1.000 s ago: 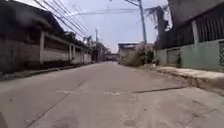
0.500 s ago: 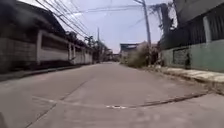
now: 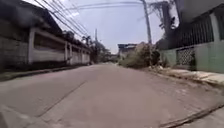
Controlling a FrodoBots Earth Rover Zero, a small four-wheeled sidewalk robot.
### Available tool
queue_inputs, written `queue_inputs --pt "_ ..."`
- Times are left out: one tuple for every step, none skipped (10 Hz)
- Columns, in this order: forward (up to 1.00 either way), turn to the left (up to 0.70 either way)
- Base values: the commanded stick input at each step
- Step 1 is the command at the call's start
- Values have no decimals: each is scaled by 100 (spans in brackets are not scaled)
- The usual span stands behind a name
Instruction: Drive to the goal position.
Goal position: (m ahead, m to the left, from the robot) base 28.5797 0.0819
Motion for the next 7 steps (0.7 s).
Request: queue_inputs --pt "100 0" --pt "100 0" --pt "100 0" --pt "100 0" --pt "100 0" --pt "100 -1" --pt "100 -4"
